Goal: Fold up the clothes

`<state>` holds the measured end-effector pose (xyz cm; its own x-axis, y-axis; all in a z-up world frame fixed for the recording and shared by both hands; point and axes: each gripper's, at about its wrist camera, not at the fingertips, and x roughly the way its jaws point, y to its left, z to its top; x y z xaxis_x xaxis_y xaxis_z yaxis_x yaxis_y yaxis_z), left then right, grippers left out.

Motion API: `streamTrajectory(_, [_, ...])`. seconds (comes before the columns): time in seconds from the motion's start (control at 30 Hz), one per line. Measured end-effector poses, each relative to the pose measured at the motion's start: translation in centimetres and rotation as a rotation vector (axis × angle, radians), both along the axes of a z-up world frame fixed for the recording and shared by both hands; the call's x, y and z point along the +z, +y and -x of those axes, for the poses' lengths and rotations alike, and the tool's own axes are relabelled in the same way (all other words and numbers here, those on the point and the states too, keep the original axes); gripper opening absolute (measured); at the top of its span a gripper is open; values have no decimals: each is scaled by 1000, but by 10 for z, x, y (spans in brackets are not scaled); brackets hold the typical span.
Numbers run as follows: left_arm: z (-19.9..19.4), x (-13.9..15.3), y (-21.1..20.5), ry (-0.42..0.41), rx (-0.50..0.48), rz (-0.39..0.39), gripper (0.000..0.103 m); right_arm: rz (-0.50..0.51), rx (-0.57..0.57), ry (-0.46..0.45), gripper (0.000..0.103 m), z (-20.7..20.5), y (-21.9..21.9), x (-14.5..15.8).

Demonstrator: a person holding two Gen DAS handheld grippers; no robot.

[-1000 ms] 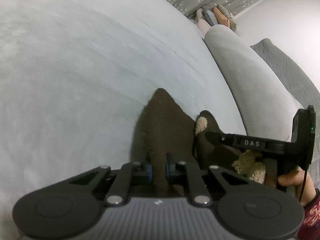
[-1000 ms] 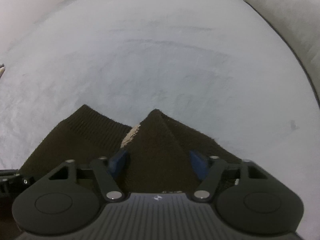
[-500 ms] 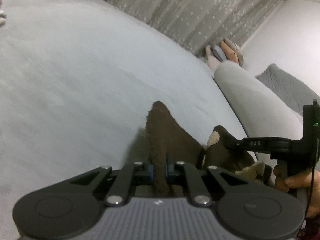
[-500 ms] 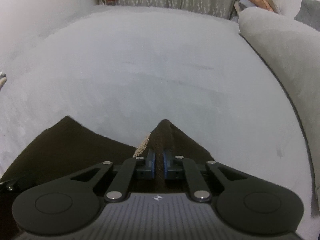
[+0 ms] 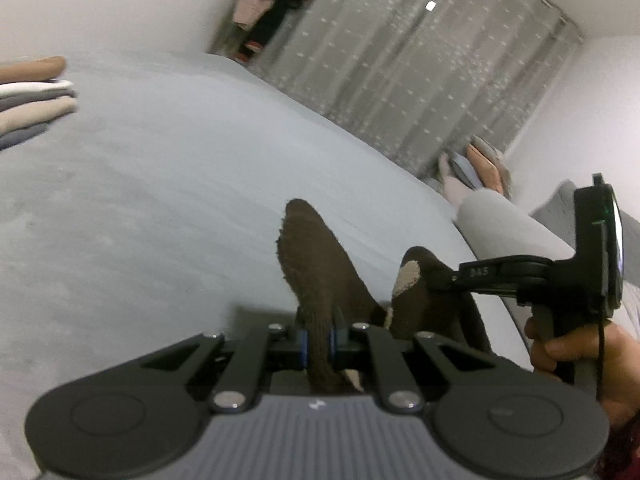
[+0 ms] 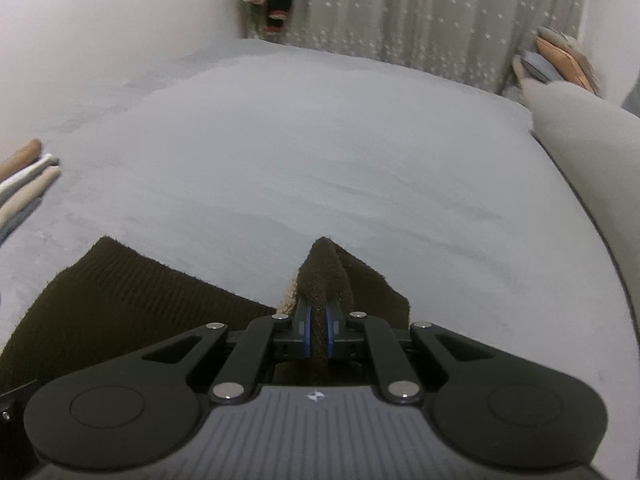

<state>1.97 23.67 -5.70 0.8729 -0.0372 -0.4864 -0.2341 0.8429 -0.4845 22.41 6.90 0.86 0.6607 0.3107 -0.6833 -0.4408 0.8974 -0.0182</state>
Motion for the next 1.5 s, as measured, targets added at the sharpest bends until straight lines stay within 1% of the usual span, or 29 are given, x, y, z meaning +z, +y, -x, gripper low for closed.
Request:
streamTrajectory(0.37, [35,3,55,5,193,-44,9,-61,135,-17,8,16,79,11])
streamTrajectory(0.53, [49,5,70,10,271,-88,9,-84,195,-19,8,31,106,17])
streamTrajectory(0.67, [49,4,77,43,296,-107,9,-85,228,-10,8,39,120,16])
streamTrajectory(0.77, [39,-6,77,105,298,-116,9,-67,229,1,8,40,124,8])
streamTrajectory(0.83, [34,-12,76,144,299,-117,9,-71,219,24,9,37,123,2])
streamTrajectory(0.9, [31,-15,76,164,303,-115,11,-79,208,46,11,34,122,-3])
streamTrajectory(1.0, [29,-15,74,178,299,-139,15,-83,181,63,23,32,118,-4])
streamTrajectory(1.03, [29,-14,72,184,296,-155,16,-85,174,69,33,32,115,-3])
streamTrajectory(1.07, [28,-14,69,188,294,-168,18,-86,166,74,41,33,112,-1])
streamTrajectory(1.1, [28,-13,67,187,294,-179,20,-86,161,76,43,35,107,2])
streamTrajectory(1.13, [29,-11,65,180,292,-186,22,-84,158,75,44,37,102,4])
streamTrajectory(1.2, [31,-8,60,157,284,-199,33,-82,146,68,45,41,88,10])
streamTrajectory(1.27, [32,-4,55,136,265,-214,40,-84,124,67,48,47,69,16])
streamTrajectory(1.33, [33,-1,50,124,240,-232,43,-89,97,70,51,53,47,20])
streamTrajectory(1.4, [34,1,46,124,221,-246,47,-104,61,82,51,60,22,22])
streamTrajectory(1.5, [36,5,43,121,188,-257,51,-128,13,102,53,72,-14,22])
